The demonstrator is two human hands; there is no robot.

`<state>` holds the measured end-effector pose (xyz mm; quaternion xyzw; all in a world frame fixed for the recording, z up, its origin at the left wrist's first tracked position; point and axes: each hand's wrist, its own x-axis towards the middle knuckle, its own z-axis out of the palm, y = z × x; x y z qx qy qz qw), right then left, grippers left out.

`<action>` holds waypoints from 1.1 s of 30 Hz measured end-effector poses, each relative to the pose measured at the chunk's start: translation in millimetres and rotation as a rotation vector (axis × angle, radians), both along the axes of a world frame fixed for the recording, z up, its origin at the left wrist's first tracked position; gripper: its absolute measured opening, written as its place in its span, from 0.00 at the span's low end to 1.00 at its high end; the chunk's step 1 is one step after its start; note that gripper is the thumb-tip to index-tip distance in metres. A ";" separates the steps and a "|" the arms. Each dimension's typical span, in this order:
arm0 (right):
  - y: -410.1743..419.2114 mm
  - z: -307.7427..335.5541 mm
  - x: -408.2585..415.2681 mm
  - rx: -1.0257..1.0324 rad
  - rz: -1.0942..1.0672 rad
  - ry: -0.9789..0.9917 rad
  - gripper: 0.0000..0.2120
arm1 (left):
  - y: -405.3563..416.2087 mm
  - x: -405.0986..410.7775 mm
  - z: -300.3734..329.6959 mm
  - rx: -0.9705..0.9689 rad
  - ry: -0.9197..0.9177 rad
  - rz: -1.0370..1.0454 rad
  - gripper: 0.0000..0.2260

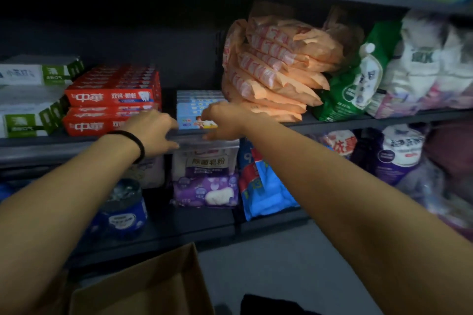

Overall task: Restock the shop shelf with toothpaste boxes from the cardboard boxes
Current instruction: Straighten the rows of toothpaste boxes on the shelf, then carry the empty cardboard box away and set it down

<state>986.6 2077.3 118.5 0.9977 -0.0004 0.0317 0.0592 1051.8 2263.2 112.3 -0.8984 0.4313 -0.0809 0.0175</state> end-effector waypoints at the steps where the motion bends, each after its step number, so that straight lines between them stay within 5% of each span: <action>1: 8.9 -2.7 -6.2 -0.001 0.014 -0.003 0.27 | 7.3 -10.5 -1.8 0.001 0.013 0.008 0.17; 10: 71.9 -24.8 -82.1 -0.011 0.094 -0.048 0.22 | 64.4 -99.5 -23.7 -0.009 0.073 0.070 0.25; 21: 123.5 -77.0 -89.7 0.044 0.176 0.060 0.11 | 126.9 -117.2 -79.1 0.014 0.163 0.191 0.23; 33: 149.4 -197.7 -61.0 0.144 0.118 0.203 0.27 | 176.6 -87.0 -192.4 -0.030 0.330 0.320 0.27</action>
